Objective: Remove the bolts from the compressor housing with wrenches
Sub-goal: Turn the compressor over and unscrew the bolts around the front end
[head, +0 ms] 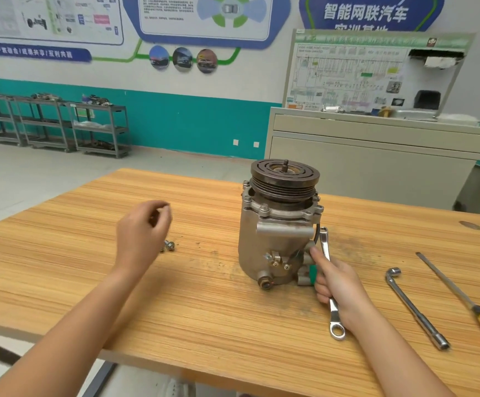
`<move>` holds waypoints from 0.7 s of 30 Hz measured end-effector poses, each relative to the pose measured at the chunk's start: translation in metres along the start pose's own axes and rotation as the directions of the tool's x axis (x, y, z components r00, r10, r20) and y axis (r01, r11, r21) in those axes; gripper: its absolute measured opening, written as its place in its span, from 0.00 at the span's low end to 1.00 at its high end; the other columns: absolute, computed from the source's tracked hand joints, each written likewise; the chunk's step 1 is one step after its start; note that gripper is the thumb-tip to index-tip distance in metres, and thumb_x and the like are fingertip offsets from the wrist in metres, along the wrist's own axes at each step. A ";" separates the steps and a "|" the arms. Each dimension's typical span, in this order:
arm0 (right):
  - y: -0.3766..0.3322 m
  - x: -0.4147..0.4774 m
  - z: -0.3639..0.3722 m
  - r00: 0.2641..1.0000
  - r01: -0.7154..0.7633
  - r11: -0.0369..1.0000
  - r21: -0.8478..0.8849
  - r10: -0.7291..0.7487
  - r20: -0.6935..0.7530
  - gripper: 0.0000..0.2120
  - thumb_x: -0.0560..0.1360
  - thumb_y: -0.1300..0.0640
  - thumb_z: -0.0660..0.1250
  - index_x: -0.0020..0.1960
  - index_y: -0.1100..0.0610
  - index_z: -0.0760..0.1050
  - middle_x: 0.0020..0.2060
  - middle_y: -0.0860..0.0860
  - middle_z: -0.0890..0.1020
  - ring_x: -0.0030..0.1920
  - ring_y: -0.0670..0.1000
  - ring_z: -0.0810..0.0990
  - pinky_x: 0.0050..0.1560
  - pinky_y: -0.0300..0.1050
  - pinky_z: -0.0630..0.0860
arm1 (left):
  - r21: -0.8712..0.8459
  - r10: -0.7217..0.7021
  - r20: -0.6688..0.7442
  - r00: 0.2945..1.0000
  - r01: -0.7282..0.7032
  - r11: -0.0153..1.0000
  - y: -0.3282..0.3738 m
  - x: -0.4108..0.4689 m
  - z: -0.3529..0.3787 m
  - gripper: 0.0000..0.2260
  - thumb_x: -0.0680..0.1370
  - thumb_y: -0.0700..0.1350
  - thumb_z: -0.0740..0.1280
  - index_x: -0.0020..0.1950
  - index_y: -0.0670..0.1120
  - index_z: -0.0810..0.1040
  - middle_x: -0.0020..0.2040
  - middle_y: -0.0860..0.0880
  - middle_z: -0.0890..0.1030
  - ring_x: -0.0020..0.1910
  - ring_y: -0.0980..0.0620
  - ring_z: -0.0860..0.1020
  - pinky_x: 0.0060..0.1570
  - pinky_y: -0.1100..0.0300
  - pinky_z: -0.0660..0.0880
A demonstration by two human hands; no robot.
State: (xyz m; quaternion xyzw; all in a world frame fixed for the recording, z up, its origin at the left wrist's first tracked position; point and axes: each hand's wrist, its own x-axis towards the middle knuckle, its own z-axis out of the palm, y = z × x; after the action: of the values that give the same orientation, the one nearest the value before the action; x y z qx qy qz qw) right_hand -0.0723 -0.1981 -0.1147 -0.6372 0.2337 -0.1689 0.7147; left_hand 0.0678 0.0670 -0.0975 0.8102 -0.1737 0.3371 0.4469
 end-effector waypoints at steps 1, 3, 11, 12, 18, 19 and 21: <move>0.000 0.000 -0.001 0.999 0.016 1.000 -0.007 -0.016 -0.028 0.09 0.74 0.51 0.66 0.49 0.57 0.74 0.23 0.47 0.60 0.21 0.45 0.58 0.21 0.38 0.55 | -0.105 -0.015 0.032 0.999 0.018 0.994 0.015 0.005 0.013 0.10 0.79 0.42 0.64 0.56 0.41 0.80 0.46 0.49 0.81 0.40 0.58 0.76 0.40 0.62 0.73; 0.000 0.000 -0.002 0.996 0.038 0.999 -0.006 -0.038 -0.078 0.10 0.73 0.52 0.68 0.49 0.57 0.75 0.25 0.48 0.61 0.24 0.46 0.57 0.25 0.40 0.54 | -0.288 -0.131 0.153 0.979 0.171 0.942 0.042 0.014 0.039 0.13 0.80 0.47 0.61 0.62 0.44 0.76 0.54 0.52 0.78 0.49 0.61 0.75 0.46 0.66 0.71; 0.001 0.002 -0.002 0.996 0.039 0.999 -0.003 -0.039 -0.081 0.11 0.72 0.52 0.69 0.51 0.58 0.76 0.25 0.48 0.62 0.24 0.46 0.58 0.25 0.40 0.54 | -0.497 -0.122 0.666 0.736 0.559 0.663 0.082 0.035 0.089 0.19 0.82 0.58 0.50 0.59 0.53 0.77 0.54 0.61 0.79 0.58 0.59 0.74 0.56 0.56 0.70; 0.000 0.003 -0.002 0.996 0.037 0.999 -0.001 -0.037 -0.079 0.12 0.72 0.52 0.69 0.51 0.58 0.76 0.25 0.48 0.62 0.24 0.46 0.58 0.25 0.40 0.54 | -0.492 -0.125 0.653 0.747 0.544 0.680 0.083 0.037 0.090 0.18 0.82 0.57 0.51 0.57 0.53 0.78 0.51 0.61 0.81 0.55 0.60 0.76 0.51 0.59 0.72; 0.000 0.003 -0.002 0.995 0.038 0.999 0.014 -0.037 -0.089 0.12 0.72 0.53 0.70 0.50 0.59 0.75 0.24 0.48 0.62 0.22 0.46 0.58 0.24 0.38 0.54 | -0.494 -0.171 0.565 0.807 0.497 0.714 0.084 0.038 0.091 0.17 0.83 0.54 0.51 0.45 0.56 0.77 0.35 0.65 0.81 0.39 0.68 0.78 0.34 0.72 0.69; 0.000 0.003 -0.001 0.995 0.040 0.999 0.015 -0.038 -0.093 0.12 0.72 0.53 0.70 0.49 0.59 0.75 0.24 0.48 0.62 0.22 0.46 0.58 0.23 0.38 0.54 | -0.512 -0.172 0.548 0.818 0.492 0.705 0.085 0.037 0.093 0.17 0.83 0.54 0.50 0.44 0.56 0.77 0.33 0.66 0.81 0.36 0.70 0.78 0.31 0.74 0.69; 0.000 0.003 -0.001 0.994 0.046 0.999 0.014 -0.044 -0.098 0.11 0.71 0.53 0.70 0.49 0.58 0.75 0.24 0.49 0.62 0.22 0.46 0.58 0.23 0.38 0.55 | -0.545 -0.190 0.510 0.839 0.486 0.683 0.085 0.035 0.094 0.17 0.83 0.52 0.51 0.44 0.55 0.78 0.33 0.66 0.81 0.35 0.71 0.77 0.28 0.76 0.69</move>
State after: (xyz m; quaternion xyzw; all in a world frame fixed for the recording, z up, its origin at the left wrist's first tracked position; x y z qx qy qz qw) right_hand -0.0704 -0.2000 -0.1148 -0.6273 0.2525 -0.2178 0.7037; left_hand 0.0796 -0.0573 -0.0567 0.6711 -0.2140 -0.0155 0.7096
